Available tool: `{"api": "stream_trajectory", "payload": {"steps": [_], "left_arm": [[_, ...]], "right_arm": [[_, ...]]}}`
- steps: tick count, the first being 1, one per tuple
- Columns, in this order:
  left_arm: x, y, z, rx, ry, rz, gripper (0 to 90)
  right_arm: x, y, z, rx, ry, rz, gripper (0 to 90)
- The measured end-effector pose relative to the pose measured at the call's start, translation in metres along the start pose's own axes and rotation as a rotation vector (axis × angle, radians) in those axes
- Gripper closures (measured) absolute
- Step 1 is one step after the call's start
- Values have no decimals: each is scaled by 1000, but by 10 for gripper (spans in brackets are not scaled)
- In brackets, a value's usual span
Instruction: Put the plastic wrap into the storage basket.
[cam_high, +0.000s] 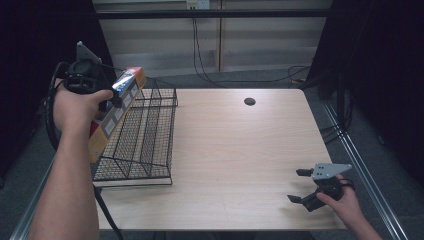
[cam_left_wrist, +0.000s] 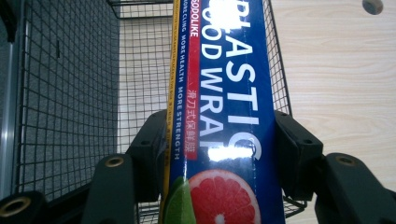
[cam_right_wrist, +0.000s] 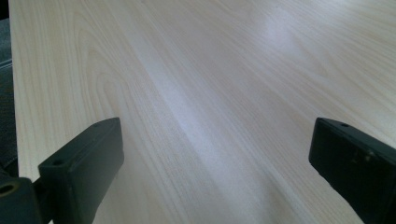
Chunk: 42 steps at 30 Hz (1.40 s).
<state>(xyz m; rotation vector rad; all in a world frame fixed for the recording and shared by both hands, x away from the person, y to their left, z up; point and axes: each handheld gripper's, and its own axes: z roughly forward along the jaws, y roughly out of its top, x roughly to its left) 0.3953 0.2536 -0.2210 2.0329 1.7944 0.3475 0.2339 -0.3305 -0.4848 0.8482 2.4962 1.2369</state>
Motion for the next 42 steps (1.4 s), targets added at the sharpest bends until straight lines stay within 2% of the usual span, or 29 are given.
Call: {"api": "stream_trajectory", "payload": {"steps": [5,7,13,18,21,27,31,35,39,41,42], "left_arm": [[4,-2,1,0,5,-23,442],[6,-3,2,6,11,-18,441],[10,-5,4,4,22,-36,441],[13,-8,6,6,29,-62,440],[15,-9,8,5,43,-71,440],[19,-11,12,9,44,-80,439],[22,-14,18,13,57,-103,438],[26,-17,22,8,48,-125,438],[29,-17,25,27,56,-120,439],[29,-18,28,27,56,-135,438],[30,-18,28,39,53,-126,438]], "right_arm": [[0,0,0,2,-2,-1,31],[0,0,0,4,-1,-2,31],[0,0,0,2,1,-1,31],[0,0,0,3,1,-3,31],[0,0,1,8,1,-2,31],[0,0,1,8,5,-5,31],[1,0,1,9,9,-6,32],[1,0,1,9,12,-9,32],[2,0,2,16,18,-8,32],[2,0,2,17,19,-9,32],[2,0,2,16,19,-10,32]]}}
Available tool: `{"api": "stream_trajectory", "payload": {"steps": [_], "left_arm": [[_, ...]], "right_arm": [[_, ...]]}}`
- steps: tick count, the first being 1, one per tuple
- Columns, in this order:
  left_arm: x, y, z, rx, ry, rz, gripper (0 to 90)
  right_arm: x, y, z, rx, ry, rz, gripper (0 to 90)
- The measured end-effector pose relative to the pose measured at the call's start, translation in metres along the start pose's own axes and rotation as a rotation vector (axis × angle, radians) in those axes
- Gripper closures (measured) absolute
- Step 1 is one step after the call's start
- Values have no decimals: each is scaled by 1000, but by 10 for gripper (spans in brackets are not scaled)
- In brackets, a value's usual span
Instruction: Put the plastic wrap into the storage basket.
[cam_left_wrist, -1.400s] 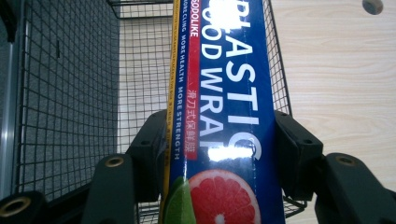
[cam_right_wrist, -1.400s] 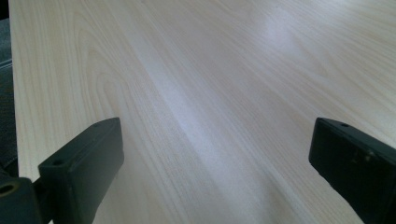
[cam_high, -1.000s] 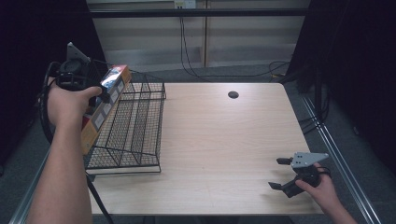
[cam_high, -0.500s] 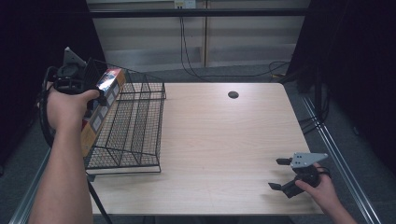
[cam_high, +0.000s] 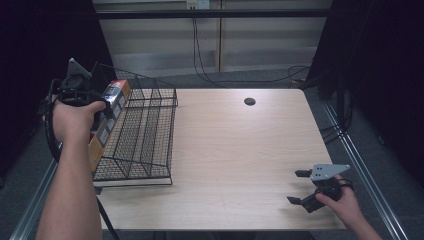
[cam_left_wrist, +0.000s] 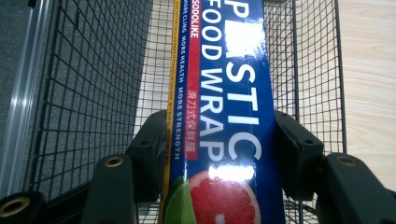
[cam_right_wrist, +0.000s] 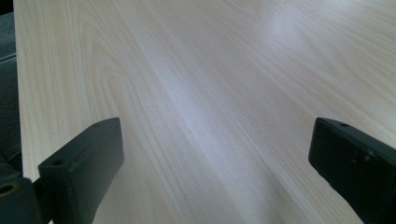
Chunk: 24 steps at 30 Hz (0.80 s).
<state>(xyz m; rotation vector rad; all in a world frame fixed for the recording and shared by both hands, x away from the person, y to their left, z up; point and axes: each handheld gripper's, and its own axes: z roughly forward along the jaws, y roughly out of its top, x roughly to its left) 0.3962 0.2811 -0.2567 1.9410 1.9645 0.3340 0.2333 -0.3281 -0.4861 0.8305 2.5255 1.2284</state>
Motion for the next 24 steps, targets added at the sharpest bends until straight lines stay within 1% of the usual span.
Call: {"api": "stream_trajectory", "payload": {"steps": [1,2,3,4,8,11,12,13,15,17,19,20,22,23,24], "left_arm": [[-1,0,2,-8,5,-13,438],[-1,0,3,-7,10,-14,438],[-1,0,4,-7,9,-26,438],[0,0,5,0,10,-11,438],[-2,0,9,0,6,-24,436],[-2,0,11,1,6,-22,436],[-3,0,12,-1,8,-27,435],[-2,1,12,5,7,-14,435],[-4,0,13,3,4,-28,435],[-3,1,14,7,11,-14,434],[-4,1,16,4,6,-24,434],[-4,1,17,10,5,-21,434],[-5,1,19,13,8,-30,434],[-4,1,20,15,11,-20,433],[-4,1,21,13,12,-28,432]], "right_arm": [[0,0,0,-1,0,0,32],[0,0,0,-1,0,1,32],[0,0,0,0,-1,1,32],[0,0,0,1,1,2,32],[-1,0,0,1,-3,2,32],[-1,0,0,3,-6,1,32],[-1,-1,1,1,-5,-1,32],[-1,-1,1,4,-9,-1,32],[-1,0,1,2,-6,-1,32],[-1,0,0,2,-7,-1,32],[-1,-1,1,1,-4,-2,32],[-1,-1,1,2,-4,-2,32],[-1,-1,1,1,-4,-2,32],[-1,-1,1,0,-3,-2,32],[-1,-1,1,3,-6,-3,32]]}}
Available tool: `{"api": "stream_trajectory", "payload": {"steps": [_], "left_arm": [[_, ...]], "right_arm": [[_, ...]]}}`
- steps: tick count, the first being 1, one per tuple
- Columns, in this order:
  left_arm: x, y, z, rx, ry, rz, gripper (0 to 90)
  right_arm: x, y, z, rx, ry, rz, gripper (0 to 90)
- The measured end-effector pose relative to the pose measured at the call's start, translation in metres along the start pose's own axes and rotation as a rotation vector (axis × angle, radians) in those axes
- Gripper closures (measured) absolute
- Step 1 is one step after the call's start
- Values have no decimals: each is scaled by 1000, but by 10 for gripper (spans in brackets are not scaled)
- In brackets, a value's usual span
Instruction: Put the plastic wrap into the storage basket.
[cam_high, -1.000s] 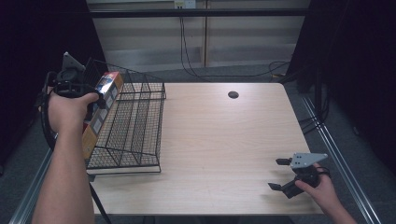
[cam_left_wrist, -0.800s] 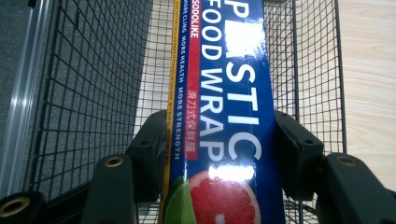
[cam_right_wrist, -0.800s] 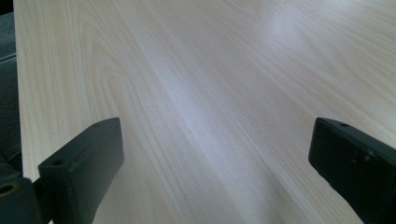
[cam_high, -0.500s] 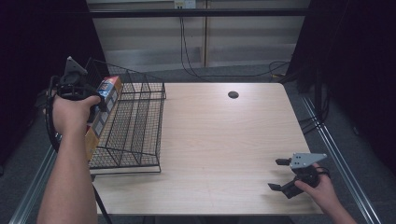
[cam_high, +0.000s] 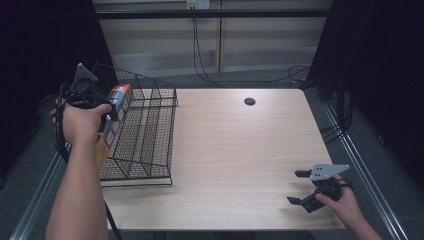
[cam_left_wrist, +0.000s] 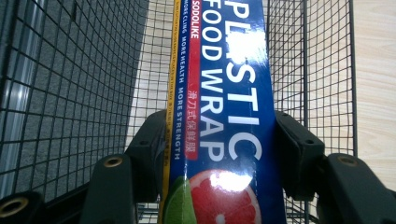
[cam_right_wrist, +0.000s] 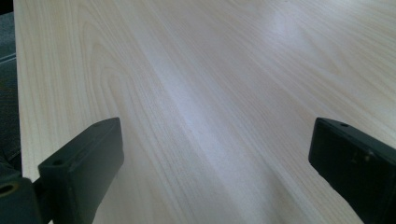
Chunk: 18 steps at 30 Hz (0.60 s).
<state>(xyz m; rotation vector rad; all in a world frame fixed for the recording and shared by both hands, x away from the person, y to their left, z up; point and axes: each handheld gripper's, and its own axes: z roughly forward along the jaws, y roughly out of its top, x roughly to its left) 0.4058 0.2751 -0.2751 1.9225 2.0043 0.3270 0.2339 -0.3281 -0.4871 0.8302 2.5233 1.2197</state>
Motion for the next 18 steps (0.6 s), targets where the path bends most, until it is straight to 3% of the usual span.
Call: {"api": "stream_trajectory", "payload": {"steps": [18], "left_arm": [[1,2,6,4,6,-34,422]], "right_arm": [[0,-1,1,-1,8,4,32]]}}
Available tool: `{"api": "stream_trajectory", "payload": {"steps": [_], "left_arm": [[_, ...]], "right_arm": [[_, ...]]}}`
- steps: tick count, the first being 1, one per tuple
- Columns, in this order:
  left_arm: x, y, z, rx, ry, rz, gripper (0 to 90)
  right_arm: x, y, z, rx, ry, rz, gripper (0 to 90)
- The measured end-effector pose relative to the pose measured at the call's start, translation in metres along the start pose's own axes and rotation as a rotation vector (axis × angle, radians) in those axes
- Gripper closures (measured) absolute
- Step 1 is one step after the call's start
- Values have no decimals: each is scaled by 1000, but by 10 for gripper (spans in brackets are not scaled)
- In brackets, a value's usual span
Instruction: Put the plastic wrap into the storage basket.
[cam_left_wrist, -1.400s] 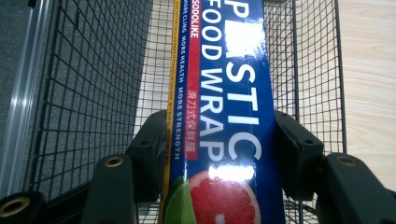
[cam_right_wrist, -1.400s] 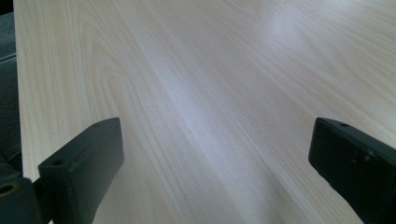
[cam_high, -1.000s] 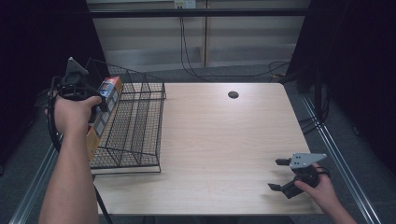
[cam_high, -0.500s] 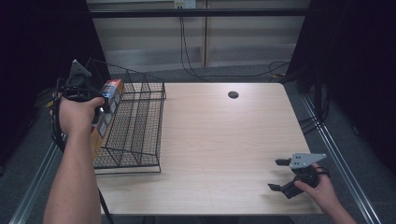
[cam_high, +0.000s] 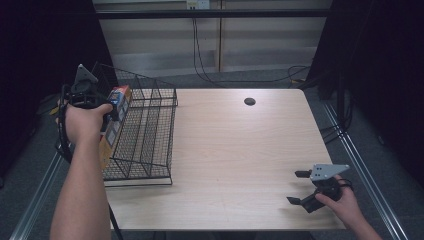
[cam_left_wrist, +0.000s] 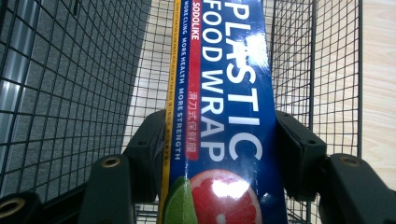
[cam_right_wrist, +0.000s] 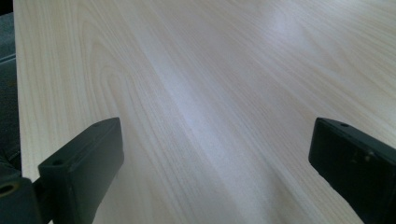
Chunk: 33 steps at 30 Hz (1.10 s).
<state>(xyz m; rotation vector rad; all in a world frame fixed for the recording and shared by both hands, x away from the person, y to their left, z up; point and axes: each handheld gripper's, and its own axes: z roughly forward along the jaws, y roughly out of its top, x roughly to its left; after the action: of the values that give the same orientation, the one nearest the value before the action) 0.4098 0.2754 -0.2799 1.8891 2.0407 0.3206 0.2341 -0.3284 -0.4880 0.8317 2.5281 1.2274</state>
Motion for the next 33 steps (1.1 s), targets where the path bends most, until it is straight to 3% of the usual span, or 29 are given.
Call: {"api": "stream_trajectory", "payload": {"steps": [9,15,19,22,27,33], "left_arm": [[0,1,2,6,0,-30,415],[2,1,3,5,5,-26,405],[3,4,-5,-42,-8,-50,406],[0,5,-13,-56,-3,-42,393],[-6,6,-16,-64,-32,-35,346],[-24,5,-19,-77,-88,24,297]], "right_arm": [[0,0,-1,0,0,1,31],[0,0,0,1,2,2,31],[0,0,-1,-1,1,-2,31],[0,0,0,2,3,2,31],[0,0,0,0,-2,0,31],[0,0,-2,1,-3,-3,31]]}}
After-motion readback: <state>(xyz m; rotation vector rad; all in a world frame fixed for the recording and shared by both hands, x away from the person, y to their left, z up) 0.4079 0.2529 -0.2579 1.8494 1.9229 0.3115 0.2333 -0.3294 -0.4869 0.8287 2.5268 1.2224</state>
